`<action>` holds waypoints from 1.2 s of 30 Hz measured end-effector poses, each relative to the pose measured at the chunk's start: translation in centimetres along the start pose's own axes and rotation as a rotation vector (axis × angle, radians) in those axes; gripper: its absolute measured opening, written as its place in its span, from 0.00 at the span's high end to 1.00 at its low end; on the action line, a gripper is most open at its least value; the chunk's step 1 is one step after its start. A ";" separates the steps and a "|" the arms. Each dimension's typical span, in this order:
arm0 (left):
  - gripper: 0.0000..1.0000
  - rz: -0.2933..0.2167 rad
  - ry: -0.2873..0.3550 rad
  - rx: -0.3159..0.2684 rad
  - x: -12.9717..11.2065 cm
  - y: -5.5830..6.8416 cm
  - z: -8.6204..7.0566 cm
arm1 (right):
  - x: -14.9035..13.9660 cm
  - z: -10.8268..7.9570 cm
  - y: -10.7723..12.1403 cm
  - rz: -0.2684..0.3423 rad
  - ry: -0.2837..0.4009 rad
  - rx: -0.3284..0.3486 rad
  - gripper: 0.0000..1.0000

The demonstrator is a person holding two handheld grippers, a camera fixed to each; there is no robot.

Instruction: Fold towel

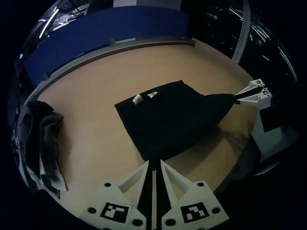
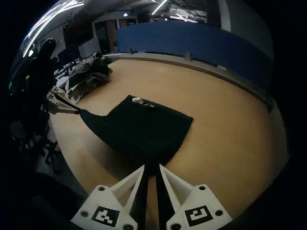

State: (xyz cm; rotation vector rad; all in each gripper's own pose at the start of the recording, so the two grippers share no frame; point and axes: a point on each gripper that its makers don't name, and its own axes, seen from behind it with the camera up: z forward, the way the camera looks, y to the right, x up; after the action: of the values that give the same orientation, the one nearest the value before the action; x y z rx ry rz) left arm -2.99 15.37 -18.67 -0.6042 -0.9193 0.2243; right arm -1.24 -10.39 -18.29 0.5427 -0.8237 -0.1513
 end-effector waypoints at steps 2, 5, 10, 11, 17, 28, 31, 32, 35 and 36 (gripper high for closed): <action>0.95 -0.011 -0.002 -0.001 0.3 -0.2 -0.1 | 0.4 0.0 0.1 -0.003 -0.001 0.000 0.88; 0.95 -0.025 0.002 -0.004 0.9 -0.3 -0.4 | 1.1 -0.2 0.3 -0.005 0.002 -0.001 0.88; 0.95 -0.038 0.009 -0.006 1.8 -0.6 -0.9 | 2.0 -0.7 0.4 -0.007 0.006 0.001 0.88; 0.95 -0.040 0.009 -0.006 1.9 -0.7 -1.0 | 2.1 -0.8 0.4 -0.008 0.006 0.002 0.88; 0.95 -0.030 0.011 -0.003 2.4 -0.8 -1.0 | 2.4 -1.0 0.5 -0.012 0.002 0.001 0.88; 0.95 -0.040 0.003 -0.002 3.9 -1.6 -0.1 | 2.8 -0.3 1.3 -0.008 -0.028 0.004 0.88; 0.95 -0.037 0.002 0.002 4.5 -2.0 0.5 | 3.0 0.1 1.6 -0.011 -0.040 0.002 0.88; 0.95 -0.035 0.002 0.004 4.7 -2.2 0.6 | 3.1 0.2 1.7 -0.012 -0.044 0.001 0.88; 0.95 -0.033 0.003 0.011 5.2 -2.6 1.2 | 3.7 0.8 2.2 -0.010 -0.051 -0.002 0.88; 0.95 -0.033 0.002 0.014 5.4 -2.7 1.4 | 3.9 1.1 2.4 -0.009 -0.052 -0.002 0.88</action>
State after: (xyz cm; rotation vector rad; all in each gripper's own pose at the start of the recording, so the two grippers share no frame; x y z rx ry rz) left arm -1.04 16.00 -12.82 -0.5762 -0.9244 0.1999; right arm 0.43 -10.06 -13.92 0.5422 -0.8714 -0.1752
